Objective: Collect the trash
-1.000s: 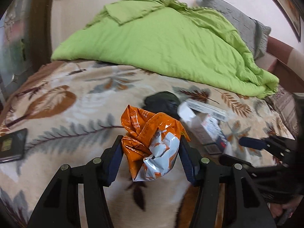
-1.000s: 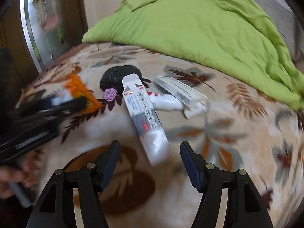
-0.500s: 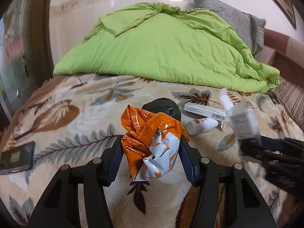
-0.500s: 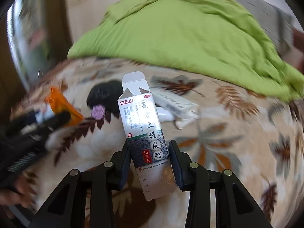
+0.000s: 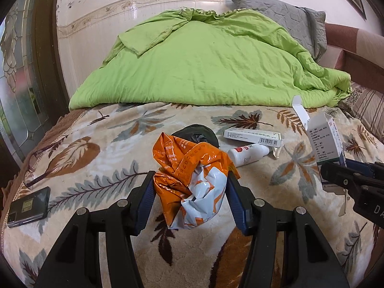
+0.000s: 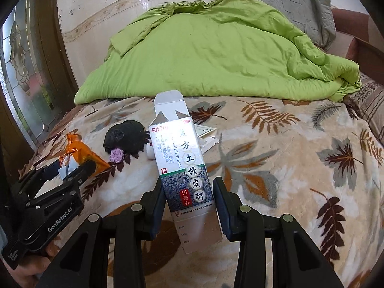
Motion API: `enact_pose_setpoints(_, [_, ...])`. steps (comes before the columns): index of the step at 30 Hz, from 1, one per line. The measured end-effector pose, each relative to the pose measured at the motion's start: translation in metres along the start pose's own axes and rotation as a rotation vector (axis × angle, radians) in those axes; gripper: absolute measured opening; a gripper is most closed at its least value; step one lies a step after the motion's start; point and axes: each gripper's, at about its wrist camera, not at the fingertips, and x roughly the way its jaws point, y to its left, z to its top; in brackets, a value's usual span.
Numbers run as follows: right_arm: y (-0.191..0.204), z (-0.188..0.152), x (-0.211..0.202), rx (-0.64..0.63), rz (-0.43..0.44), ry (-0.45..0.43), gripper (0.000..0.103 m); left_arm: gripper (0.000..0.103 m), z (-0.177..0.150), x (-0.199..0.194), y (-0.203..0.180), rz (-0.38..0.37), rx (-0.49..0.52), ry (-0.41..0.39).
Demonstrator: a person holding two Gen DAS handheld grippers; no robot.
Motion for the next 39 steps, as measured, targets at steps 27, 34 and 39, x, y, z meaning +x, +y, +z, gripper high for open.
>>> enact_pose_setpoints(27, [0.0023,0.0002,0.0027,-0.015,0.006,-0.009,0.042,0.055,0.0014,-0.0005,0.0002,-0.027,-0.001,0.003])
enact_pose_setpoints(34, [0.0023,-0.0001,0.0027,-0.016,0.006,-0.011,0.042,0.055,0.0008,-0.0008,0.0007,-0.031,0.0,0.002])
enact_pose_setpoints(39, [0.0033,0.0006,0.0026,-0.02,0.007,-0.01,0.042,0.055,0.0003,0.0007,0.0028,-0.049,-0.013,0.016])
